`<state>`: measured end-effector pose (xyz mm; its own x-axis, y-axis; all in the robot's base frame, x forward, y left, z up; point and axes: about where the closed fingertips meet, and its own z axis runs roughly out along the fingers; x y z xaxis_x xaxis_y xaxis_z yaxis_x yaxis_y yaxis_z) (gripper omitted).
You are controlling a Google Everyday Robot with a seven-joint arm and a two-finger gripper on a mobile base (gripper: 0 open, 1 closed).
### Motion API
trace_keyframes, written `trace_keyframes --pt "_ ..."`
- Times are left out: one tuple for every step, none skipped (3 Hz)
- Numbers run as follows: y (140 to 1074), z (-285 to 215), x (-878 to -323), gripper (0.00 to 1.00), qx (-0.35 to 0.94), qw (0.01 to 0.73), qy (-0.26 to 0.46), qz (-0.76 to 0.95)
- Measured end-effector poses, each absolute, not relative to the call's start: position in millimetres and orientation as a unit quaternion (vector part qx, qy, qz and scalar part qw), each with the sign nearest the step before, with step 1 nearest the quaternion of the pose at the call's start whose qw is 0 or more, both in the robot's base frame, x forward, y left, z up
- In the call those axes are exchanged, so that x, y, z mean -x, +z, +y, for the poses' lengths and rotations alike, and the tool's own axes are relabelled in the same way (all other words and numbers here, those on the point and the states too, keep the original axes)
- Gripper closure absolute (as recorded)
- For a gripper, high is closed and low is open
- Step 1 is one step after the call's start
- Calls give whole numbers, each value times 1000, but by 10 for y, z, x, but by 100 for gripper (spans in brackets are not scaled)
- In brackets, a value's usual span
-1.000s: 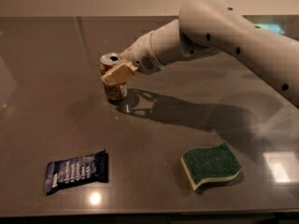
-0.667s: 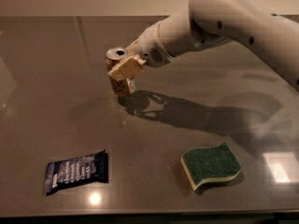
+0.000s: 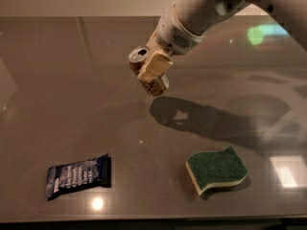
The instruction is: Knock orange can over
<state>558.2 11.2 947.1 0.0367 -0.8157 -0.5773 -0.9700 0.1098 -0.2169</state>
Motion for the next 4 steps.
trace_keyframes --pt "9345 -190 -5535 100 707 231 66 665" --pt "9163 -417 -5519 100 740 167 24 651" --pt "9017 -549 -5517 84 765 114 1 634" --pt "8893 -624 -5499 61 785 71 -20 615"
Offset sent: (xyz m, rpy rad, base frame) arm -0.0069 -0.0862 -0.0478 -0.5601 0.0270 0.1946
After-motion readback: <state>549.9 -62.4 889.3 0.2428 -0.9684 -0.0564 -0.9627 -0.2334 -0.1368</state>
